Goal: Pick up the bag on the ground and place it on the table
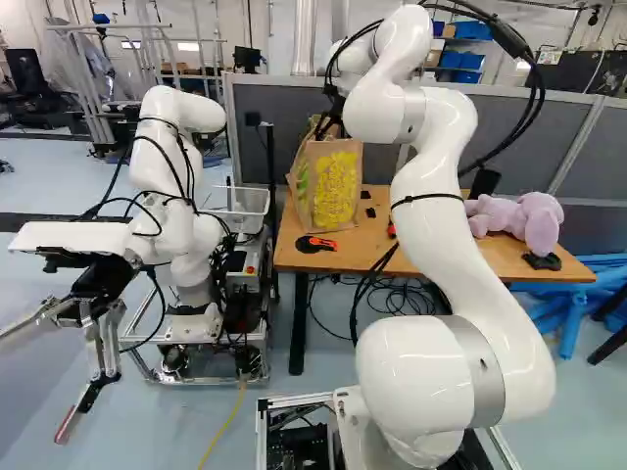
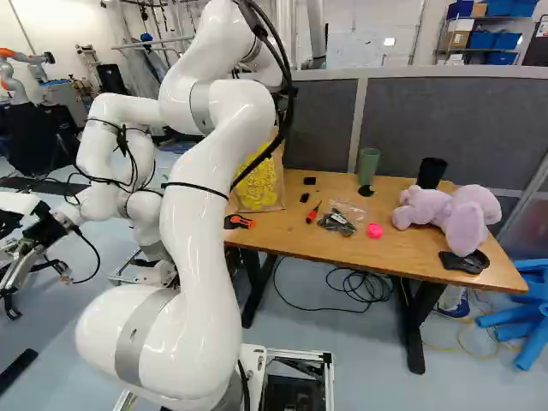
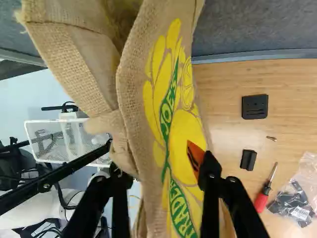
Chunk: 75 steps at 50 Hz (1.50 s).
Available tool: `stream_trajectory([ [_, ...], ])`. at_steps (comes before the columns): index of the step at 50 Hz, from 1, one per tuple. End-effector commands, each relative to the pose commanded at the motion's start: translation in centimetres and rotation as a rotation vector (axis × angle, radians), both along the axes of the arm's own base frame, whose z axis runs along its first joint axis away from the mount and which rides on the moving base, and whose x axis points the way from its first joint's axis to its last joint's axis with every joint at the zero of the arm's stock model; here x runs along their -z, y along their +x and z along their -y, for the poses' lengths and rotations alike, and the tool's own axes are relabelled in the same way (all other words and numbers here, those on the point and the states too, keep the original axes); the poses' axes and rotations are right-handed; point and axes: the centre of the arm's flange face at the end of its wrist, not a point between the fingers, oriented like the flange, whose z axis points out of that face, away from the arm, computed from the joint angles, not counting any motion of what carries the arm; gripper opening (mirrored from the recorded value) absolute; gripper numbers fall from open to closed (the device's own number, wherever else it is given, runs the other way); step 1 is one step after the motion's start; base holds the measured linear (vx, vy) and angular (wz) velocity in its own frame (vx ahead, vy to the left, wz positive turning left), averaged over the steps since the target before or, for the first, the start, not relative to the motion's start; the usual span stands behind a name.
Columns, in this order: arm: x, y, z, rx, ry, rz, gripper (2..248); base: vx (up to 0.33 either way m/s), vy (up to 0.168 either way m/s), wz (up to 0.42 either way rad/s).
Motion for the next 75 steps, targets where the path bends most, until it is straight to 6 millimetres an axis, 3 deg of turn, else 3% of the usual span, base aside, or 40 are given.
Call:
stream_trajectory([
  [4,-0.1,0.0,0.0,0.0,0.0,0.001,149,0.0,0.0,0.0],
  [5,-0.2,0.0,0.0,0.0,0.0,0.002,187,0.0,0.0,0.0],
  [10,-0.7,-0.2,0.0,0.0,-0.001,0.009,187,0.0,0.0,0.0],
  [11,-0.8,-0.2,0.0,0.0,-0.001,0.011,225,0.0,0.0,0.0],
  [15,-1.4,-0.4,0.0,0.0,-0.002,0.019,225,0.0,0.0,0.0],
  [16,-1.5,-0.5,0.0,0.0,-0.002,0.021,247,0.0,0.0,0.0],
  [75,-10.1,-3.3,-0.3,0.0,-0.013,0.147,247,0.0,0.0,0.0],
])
